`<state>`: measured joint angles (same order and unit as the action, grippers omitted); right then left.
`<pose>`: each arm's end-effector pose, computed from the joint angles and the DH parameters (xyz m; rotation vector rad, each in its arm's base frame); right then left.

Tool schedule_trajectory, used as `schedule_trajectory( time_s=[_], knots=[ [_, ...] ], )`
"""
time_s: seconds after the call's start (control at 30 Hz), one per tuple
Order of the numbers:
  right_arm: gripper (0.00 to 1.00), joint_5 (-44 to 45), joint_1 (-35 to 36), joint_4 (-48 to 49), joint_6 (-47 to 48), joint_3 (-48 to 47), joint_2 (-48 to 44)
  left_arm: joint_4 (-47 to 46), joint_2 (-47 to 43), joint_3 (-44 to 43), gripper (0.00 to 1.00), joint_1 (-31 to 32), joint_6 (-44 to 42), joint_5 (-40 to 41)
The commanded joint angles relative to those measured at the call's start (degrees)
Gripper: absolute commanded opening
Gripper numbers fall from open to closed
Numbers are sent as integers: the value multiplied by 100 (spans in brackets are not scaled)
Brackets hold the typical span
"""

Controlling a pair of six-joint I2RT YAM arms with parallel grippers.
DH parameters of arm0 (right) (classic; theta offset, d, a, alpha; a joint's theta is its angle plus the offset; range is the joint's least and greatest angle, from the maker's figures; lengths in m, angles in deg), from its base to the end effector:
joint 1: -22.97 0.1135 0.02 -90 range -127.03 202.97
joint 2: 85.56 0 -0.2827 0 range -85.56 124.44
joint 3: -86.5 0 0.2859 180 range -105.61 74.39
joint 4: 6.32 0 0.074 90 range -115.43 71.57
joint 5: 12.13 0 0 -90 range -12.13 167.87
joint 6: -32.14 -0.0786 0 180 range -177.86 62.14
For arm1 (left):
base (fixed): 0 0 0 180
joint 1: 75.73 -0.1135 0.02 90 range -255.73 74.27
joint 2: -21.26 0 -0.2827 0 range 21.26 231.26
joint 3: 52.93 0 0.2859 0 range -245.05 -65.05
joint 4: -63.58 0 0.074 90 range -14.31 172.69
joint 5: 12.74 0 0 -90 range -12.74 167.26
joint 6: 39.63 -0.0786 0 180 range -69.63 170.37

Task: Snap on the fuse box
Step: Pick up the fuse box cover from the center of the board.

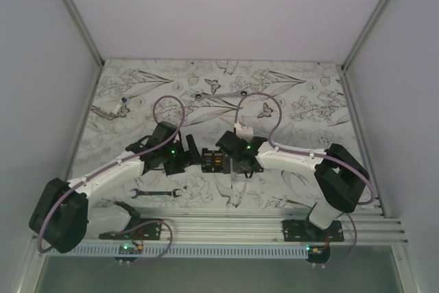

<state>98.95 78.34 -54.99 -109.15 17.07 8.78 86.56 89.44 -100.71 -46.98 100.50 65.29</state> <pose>0.2178 0.2656 0.1336 -0.0235 2.6792 0.0123 0.2487 -0.1550 0.1727 -0.3522 2.4733 -0.8852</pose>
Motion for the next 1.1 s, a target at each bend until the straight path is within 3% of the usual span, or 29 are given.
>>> schedule_trajectory(
  time_s=[0.0,0.13,0.3,0.5,0.9,1.07],
  knots=[
    [83,62,-18,85,207,20,-240,132,219,-240,90,-9,95,101],
    [82,28,-18,83,418,12,-331,134,399,-300,84,-10,150,323],
    [83,80,-18,91,695,-6,-579,292,864,-286,61,-129,317,722],
    [84,98,-19,143,935,-41,-727,301,1301,-398,35,-121,340,658],
    [85,-8,-44,237,1519,-335,-658,189,1932,-785,32,402,543,626],
    [86,-203,-53,211,1705,-734,-404,38,1953,-779,37,518,665,551]
  ],
)
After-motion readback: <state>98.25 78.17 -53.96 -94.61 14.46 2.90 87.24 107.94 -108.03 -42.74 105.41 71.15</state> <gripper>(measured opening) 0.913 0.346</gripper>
